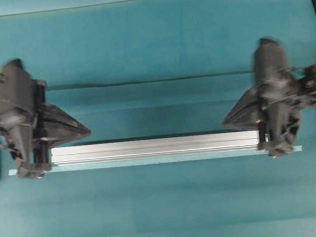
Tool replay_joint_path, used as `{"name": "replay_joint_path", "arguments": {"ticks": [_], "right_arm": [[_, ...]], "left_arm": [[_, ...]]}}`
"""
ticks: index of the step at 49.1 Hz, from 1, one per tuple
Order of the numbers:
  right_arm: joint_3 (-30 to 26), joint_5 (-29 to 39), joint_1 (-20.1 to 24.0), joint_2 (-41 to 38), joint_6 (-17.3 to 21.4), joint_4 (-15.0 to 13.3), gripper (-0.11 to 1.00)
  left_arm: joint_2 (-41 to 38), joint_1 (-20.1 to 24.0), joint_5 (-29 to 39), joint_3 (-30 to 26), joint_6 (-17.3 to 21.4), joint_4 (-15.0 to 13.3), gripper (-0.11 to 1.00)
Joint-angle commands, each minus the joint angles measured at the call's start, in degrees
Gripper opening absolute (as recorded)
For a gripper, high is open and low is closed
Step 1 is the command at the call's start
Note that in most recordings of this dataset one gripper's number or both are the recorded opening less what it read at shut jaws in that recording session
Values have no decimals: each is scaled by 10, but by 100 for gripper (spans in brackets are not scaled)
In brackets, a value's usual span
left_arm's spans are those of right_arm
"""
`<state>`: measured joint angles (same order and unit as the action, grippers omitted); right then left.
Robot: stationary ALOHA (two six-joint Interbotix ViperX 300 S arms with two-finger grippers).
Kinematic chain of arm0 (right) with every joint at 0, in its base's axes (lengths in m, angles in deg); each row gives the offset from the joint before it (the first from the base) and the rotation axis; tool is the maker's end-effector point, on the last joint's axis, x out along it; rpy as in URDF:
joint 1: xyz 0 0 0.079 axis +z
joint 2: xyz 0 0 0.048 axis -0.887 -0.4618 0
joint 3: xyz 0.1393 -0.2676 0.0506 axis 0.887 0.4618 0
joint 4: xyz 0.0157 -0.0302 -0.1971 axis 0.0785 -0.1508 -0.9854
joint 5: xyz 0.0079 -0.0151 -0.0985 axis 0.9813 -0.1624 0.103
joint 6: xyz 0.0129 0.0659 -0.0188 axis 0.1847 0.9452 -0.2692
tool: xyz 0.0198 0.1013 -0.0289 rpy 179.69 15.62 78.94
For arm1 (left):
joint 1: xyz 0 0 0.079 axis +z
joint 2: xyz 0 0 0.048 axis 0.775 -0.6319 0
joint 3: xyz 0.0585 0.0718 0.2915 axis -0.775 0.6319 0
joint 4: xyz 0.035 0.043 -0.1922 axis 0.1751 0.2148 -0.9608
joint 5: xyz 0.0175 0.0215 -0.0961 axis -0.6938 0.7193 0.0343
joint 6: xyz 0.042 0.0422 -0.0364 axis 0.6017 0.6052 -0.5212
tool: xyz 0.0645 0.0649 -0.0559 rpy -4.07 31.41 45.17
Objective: Lift the metal rail with both hands.
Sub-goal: 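Move both grippers inward and down over the two ends of the silver rail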
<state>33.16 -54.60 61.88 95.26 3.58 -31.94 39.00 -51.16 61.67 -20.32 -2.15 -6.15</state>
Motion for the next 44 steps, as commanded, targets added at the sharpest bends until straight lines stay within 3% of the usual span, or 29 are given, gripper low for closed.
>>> {"name": "replay_joint_path", "arguments": {"ticks": [1,14,25,36,44], "right_arm": [[-32,33,1,-38,4,2,2],[-97,137,-1,-132,0,-1,2],[-128,172,3,-172,-14,-6,2],[-148,219,3,-193,-28,-8,2],[-150,224,3,-202,-29,-8,2]], "left_arm": [[-16,-3,18,-32,3,1,-1],[-78,0,87,-79,4,3,-1],[-127,3,135,-112,5,4,-1],[-178,3,237,-135,10,4,-1],[-196,3,243,-136,34,4,-1]]}}
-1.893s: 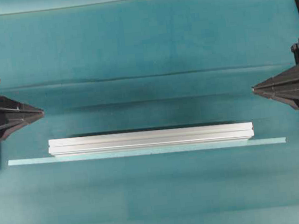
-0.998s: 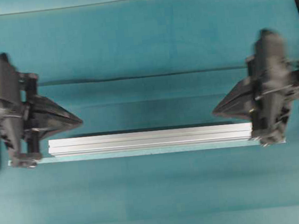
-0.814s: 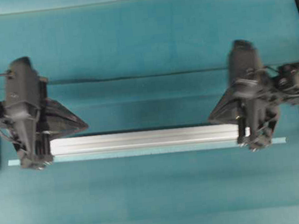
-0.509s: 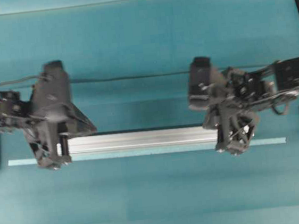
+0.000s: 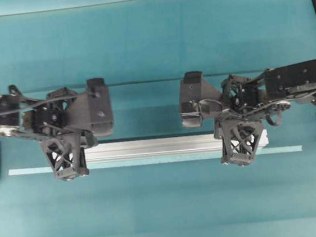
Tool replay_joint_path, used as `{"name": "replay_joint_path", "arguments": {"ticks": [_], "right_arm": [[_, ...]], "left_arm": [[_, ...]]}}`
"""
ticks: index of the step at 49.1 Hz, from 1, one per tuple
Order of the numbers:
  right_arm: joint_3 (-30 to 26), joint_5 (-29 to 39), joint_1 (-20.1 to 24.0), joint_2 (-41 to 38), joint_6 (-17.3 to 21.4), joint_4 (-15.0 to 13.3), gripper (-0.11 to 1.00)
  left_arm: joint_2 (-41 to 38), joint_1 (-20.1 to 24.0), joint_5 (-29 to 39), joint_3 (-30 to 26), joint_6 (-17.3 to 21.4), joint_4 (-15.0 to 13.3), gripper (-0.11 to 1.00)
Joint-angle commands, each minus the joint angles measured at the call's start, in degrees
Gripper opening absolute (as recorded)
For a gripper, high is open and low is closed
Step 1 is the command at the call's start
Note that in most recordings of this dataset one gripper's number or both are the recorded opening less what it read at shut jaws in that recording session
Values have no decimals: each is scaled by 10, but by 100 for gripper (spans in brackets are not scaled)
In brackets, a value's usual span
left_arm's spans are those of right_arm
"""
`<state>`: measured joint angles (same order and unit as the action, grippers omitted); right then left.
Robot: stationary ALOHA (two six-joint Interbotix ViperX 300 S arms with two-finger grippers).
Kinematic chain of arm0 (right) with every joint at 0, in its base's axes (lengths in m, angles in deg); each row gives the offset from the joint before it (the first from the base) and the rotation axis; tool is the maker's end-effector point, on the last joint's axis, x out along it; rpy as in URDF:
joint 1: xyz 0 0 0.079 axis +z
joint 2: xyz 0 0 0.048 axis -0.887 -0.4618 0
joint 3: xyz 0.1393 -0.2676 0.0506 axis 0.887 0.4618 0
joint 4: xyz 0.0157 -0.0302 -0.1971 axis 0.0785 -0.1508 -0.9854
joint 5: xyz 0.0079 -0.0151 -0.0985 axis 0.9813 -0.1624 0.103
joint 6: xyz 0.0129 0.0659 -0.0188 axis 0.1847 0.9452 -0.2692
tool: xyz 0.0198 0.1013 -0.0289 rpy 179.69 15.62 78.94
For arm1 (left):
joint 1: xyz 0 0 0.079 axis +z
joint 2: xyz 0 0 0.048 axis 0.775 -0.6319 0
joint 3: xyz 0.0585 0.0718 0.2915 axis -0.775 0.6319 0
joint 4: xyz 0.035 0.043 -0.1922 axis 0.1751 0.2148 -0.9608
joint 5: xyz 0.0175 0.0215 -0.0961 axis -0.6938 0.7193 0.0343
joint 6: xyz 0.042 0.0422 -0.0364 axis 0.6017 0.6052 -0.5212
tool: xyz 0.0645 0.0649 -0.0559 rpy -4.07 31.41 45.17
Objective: Lift the metal rail with both hands.
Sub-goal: 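Move both grippers inward and down over the two ends of the silver rail, then close both grippers on the silver rail near each end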
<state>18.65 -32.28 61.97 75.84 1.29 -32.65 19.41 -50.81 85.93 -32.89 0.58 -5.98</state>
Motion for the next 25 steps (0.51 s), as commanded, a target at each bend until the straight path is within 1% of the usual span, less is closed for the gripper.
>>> {"name": "replay_joint_path", "arguments": {"ticks": [1,5,12,19,22,25], "right_arm": [[-5,1,3,-9,-6,-1,2],[-5,2,2,-11,-6,-4,2],[-4,-2,3,-15,-8,-5,2],[-4,-4,3,-18,-12,-5,2],[-3,-3,3,-18,-19,-5,5],[-3,-4,3,-18,-27,-4,10]], "left_arm": [[-2,-1,0,-11,9,2,-1],[-6,0,1,-11,14,2,-1],[-8,2,-2,-5,12,2,-1],[-5,4,-40,1,14,2,-1],[-6,8,-46,2,10,2,-1],[-9,14,-42,1,7,2,1]]}}
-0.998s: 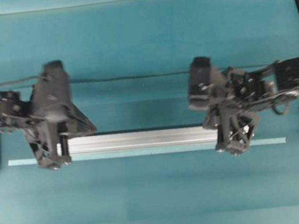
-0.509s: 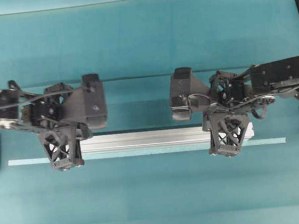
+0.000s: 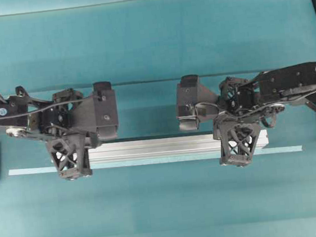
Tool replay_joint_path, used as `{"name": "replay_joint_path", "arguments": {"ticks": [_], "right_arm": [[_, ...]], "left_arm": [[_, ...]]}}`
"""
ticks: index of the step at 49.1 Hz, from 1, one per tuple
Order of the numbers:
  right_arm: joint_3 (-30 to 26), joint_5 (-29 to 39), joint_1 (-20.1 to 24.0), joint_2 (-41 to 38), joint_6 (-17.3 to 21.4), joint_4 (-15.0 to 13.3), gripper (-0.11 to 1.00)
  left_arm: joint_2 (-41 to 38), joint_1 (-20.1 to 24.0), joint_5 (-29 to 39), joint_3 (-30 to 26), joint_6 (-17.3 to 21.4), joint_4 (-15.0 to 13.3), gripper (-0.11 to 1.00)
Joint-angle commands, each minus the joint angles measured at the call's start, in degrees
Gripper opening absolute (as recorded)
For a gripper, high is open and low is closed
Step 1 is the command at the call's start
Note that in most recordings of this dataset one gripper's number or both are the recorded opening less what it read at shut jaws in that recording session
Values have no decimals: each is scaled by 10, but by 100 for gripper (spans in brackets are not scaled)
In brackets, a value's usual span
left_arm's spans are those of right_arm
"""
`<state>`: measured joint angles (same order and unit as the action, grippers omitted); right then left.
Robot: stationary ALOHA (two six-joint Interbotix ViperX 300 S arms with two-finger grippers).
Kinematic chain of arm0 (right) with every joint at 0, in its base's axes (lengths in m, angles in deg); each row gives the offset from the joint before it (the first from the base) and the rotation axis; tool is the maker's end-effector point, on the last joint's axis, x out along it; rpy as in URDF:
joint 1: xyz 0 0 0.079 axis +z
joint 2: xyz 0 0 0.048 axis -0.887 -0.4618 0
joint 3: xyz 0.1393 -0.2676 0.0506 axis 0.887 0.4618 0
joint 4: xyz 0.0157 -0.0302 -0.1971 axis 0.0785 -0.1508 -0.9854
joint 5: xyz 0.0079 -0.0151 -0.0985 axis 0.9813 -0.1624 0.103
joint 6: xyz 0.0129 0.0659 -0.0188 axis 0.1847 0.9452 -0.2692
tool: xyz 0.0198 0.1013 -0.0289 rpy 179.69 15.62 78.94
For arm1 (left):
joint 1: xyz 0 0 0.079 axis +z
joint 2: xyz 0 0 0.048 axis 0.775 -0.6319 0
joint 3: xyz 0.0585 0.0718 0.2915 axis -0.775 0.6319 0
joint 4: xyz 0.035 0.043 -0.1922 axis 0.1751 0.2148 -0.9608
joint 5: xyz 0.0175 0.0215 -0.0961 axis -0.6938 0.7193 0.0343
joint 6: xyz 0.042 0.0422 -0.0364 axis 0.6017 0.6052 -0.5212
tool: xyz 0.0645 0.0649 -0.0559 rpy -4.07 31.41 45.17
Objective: Lift the metal rail with both hands.
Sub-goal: 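Close both grippers on the silver rail near each end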
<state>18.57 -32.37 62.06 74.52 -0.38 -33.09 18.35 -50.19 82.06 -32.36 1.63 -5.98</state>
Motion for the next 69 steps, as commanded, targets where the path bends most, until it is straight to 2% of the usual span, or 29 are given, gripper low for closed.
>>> {"name": "replay_joint_path", "arguments": {"ticks": [1,4,7,11,15,19,22,55,69], "right_arm": [[-2,-3,1,-4,-14,0,12],[-3,-7,2,-4,-22,0,23],[-2,-11,2,-5,-25,0,39],[-1,-13,2,-9,-25,-1,66],[3,-16,4,-13,-31,-3,86],[5,-24,4,-17,-33,-5,96],[7,-34,4,-18,-31,-4,96],[33,-100,7,-50,-28,-5,96],[63,-141,3,-76,-33,-5,96]], "left_arm": [[0,10,-4,-5,-4,2,2],[-4,11,-4,-6,-2,2,9],[-5,10,-5,-8,-2,2,22],[-6,8,-7,-4,3,2,45],[-12,6,-6,-3,-5,2,71],[-18,-2,-6,-2,-2,2,91],[-18,-5,-7,-1,4,1,99],[-85,-16,-58,18,15,2,99],[-108,-9,-90,37,15,2,99]]}}
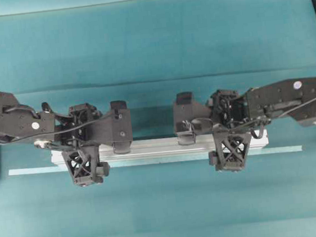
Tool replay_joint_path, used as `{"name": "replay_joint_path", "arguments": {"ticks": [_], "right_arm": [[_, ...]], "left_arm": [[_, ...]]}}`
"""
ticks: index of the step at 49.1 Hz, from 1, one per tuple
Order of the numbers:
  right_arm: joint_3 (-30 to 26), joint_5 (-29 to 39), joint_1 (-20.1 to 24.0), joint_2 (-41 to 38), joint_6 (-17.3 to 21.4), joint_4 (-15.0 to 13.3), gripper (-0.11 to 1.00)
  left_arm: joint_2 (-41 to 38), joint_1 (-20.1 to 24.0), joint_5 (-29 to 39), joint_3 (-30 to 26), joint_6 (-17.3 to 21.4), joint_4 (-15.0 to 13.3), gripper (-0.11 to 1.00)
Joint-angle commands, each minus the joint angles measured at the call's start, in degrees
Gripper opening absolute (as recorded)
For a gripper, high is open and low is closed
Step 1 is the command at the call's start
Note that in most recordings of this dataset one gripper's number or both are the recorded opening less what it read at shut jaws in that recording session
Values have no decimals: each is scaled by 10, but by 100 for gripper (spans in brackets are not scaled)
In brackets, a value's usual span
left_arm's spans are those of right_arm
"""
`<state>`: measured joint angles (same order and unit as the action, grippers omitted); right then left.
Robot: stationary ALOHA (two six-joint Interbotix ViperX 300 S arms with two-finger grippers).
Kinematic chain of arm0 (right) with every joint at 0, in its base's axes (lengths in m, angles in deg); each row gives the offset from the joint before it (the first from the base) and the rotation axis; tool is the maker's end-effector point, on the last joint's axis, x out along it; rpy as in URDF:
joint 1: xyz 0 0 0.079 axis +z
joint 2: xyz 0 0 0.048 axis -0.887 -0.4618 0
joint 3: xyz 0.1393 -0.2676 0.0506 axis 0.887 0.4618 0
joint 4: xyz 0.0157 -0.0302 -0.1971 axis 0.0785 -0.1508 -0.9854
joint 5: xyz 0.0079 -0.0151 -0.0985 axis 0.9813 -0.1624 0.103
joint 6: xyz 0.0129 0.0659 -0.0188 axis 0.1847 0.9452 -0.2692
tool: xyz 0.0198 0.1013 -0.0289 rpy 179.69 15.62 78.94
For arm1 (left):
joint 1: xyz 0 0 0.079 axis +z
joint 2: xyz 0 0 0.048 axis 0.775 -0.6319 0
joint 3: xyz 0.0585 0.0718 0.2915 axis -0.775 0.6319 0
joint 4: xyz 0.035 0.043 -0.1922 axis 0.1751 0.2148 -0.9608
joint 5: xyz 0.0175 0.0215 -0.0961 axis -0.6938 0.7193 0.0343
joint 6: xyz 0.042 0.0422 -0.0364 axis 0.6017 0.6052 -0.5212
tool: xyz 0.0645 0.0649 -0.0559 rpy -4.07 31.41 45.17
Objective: Lift the metal rail with both hands.
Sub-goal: 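Close both grippers on the silver rail near each end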
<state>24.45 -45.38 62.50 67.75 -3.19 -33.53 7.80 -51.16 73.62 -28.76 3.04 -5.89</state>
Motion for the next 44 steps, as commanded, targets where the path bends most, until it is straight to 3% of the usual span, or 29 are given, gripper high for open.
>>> {"name": "replay_joint_path", "arguments": {"ticks": [1,14,44], "right_arm": [[8,-13,-3,-10,-5,-1,96],[36,-54,-4,-18,-4,-1,96],[37,-67,-4,-31,3,-1,96]], "left_arm": [[-4,0,-5,3,1,1,99],[-27,1,-48,21,1,1,99],[-37,-1,-51,21,-1,1,98]]}}
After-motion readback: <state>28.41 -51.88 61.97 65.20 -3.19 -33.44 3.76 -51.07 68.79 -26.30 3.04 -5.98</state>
